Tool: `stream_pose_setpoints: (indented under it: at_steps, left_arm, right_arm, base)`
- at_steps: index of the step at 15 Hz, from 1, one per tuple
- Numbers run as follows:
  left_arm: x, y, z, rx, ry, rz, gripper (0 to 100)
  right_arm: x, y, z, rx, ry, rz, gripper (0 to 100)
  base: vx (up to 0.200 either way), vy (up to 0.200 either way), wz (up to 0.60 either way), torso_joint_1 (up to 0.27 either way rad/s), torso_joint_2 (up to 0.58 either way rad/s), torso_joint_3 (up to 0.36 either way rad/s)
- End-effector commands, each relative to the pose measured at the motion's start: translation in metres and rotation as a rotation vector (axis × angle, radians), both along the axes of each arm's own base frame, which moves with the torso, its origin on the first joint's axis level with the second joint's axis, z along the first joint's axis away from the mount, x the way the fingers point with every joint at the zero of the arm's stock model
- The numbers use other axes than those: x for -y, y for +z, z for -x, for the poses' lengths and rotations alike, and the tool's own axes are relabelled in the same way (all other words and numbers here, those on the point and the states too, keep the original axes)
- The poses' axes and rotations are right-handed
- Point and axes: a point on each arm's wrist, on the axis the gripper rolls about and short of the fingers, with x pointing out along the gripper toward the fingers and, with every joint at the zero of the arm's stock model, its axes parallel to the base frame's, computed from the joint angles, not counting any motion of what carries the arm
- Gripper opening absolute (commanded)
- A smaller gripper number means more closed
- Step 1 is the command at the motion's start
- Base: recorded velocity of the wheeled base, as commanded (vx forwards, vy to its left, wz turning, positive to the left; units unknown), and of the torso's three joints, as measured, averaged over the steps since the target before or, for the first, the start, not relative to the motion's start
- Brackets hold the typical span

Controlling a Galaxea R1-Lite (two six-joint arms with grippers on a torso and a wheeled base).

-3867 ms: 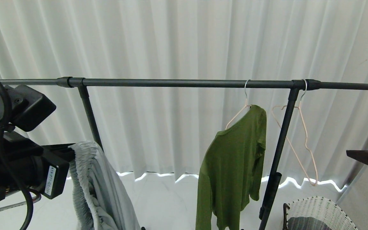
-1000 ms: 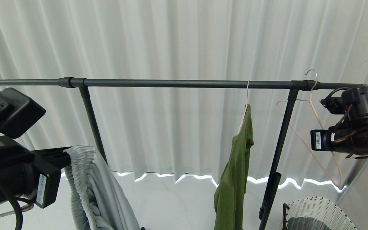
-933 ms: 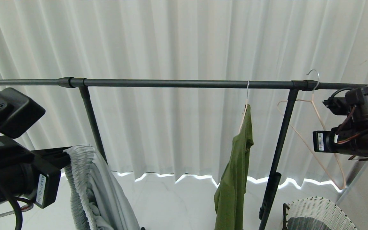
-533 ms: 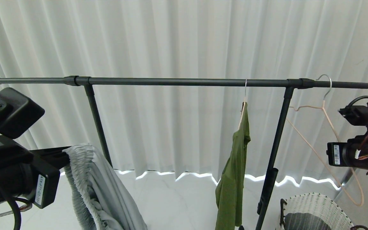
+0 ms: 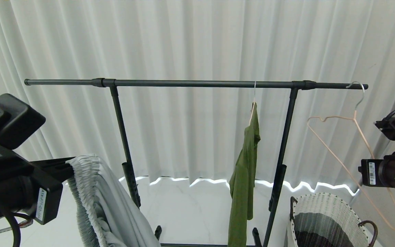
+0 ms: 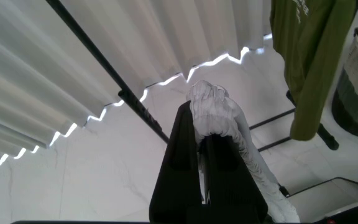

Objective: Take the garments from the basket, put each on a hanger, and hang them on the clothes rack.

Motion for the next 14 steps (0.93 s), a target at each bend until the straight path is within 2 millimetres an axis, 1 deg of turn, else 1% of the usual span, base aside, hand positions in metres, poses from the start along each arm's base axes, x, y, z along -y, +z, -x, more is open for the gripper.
stream_pose_setpoints:
  at_steps: [1,10,14]
  left_arm:
    - [0.000,-0.001,0.000,-0.003,-0.001,-0.001,0]
    - [0.001,-0.001,-0.001,-0.005,0.002,-0.003,0]
    - [0.001,-0.001,-0.002,-0.006,0.002,-0.004,0]
  right_arm:
    - [0.000,0.001,0.001,0.004,0.003,-0.001,0]
    - [-0.008,0.008,0.011,0.039,0.058,-0.013,0]
    - [-0.010,0.010,0.014,0.049,0.073,-0.016,0]
  base:
    - [0.000,0.000,0.00,0.000,0.00,0.000]
    - [0.000,0.000,0.00,0.000,0.00,0.000]
    - [0.000,0.200,0.00,0.000,0.00,0.006]
